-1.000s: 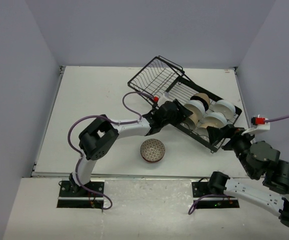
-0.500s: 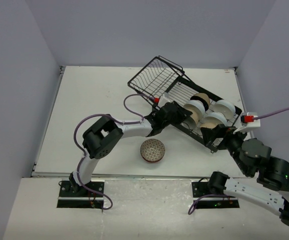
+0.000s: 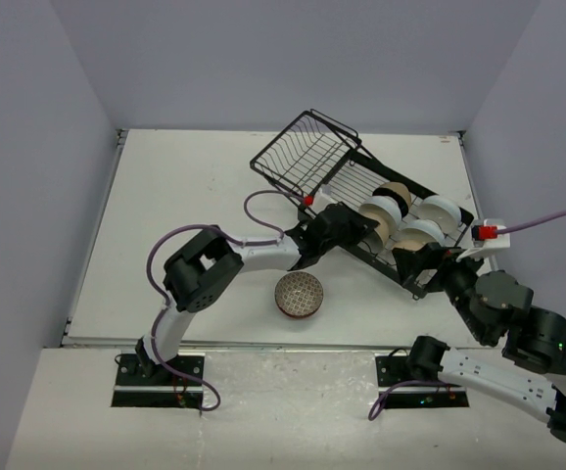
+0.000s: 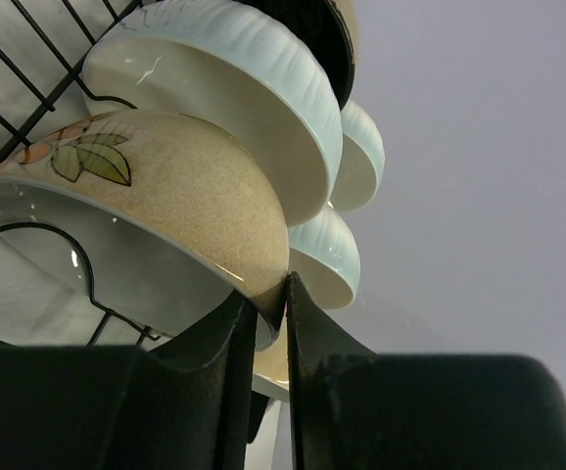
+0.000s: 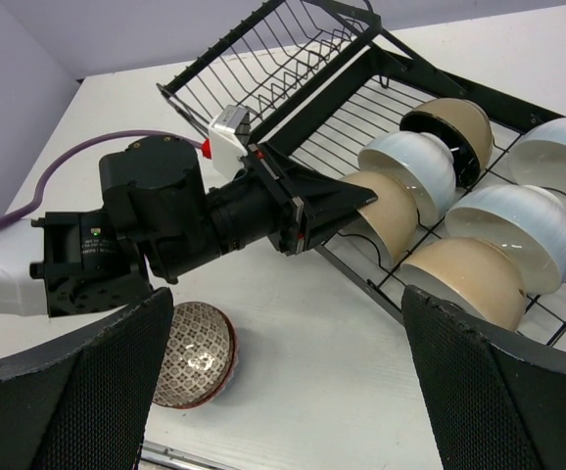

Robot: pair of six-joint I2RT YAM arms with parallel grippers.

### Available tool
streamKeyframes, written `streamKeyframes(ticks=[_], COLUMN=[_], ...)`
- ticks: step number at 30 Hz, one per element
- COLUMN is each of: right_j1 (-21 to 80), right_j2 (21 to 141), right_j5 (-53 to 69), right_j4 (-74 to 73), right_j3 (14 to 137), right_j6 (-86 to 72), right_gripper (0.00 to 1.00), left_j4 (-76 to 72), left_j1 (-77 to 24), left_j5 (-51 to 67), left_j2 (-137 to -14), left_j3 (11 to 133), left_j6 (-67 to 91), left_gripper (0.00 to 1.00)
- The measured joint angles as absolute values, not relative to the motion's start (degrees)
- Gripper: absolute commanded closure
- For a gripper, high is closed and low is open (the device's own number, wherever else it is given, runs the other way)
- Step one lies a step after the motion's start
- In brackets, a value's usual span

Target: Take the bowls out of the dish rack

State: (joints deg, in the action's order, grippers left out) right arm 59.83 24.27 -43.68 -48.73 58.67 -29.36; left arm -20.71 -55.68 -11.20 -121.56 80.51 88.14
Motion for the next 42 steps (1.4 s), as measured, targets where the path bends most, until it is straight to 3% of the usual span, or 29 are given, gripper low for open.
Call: streamKeyframes(ticks=[2, 42], right_j1=[59.8, 59.8], right_j2=[24.3, 24.3], right_j5=[-43.6, -42.3], right_j4=[-48.6, -48.0], right_j3=[58.6, 57.6], right_j6=[-29.3, -28.9], right_gripper=[0.01, 0.01], left_j4=[-20.8, -47.8], left_j1=[-55.8, -57.7], left_j5=[-11.6, -14.8], left_j2=[-121.6, -122.4], left_j3=[80.5, 69.5], left_j6=[88.7, 73.2], left_gripper=[1.00, 1.00])
